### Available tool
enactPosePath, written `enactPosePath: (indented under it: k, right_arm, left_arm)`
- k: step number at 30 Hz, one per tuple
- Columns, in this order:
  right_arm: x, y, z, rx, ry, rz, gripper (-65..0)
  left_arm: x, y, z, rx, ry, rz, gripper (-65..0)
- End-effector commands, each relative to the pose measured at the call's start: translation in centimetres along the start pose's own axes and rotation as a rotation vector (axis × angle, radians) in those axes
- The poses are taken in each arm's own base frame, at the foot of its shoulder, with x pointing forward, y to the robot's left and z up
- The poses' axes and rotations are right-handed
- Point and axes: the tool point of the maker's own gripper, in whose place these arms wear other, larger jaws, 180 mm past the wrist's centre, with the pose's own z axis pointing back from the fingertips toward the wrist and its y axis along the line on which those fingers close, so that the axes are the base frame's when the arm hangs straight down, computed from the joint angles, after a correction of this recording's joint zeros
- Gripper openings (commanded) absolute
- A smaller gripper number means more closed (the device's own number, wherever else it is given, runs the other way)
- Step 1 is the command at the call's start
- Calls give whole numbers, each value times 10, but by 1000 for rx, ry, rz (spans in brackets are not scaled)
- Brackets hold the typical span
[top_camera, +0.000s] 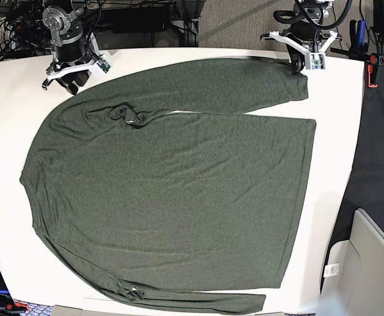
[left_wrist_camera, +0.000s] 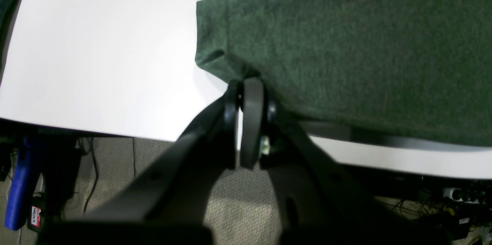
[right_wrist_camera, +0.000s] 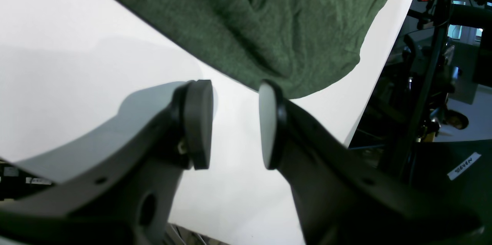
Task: Fold the T-shirt properly
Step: 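Move the right gripper down to the opposite shoulder of the shirt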
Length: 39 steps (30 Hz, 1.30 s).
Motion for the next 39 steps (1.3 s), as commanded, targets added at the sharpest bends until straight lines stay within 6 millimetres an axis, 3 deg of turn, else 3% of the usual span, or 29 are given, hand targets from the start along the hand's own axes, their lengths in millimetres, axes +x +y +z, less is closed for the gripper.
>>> enactPosePath:
  k: [1, 4, 9, 13, 22, 26, 39]
  right_arm:
    - [5, -7, 3, -23, -21, -2, -464]
    - [12, -2, 10, -2, -44, -72, -467]
    - [26, 13, 23, 94, -63, -398, -466]
    - [16, 26, 28, 177, -20, -684, -465]
    - [-24, 11, 31, 225, 40, -1216, -464]
    - [-36, 10, 24, 225, 40, -1346, -464]
    - [-36, 26, -16, 303, 13, -1638, -464]
  left_arm:
    - [8, 3, 3, 7, -32, -6, -650]
    - [8, 3, 3, 7, -32, -6, -650]
    - [7, 3, 3, 7, -31, -6, -650]
    - [7, 3, 3, 7, -29, -6, -650]
    - [6, 3, 3, 7, -26, -7, -650]
    - [7, 3, 2, 5, -28, -9, -650]
    - [6, 3, 2, 5, -26, -9, -650]
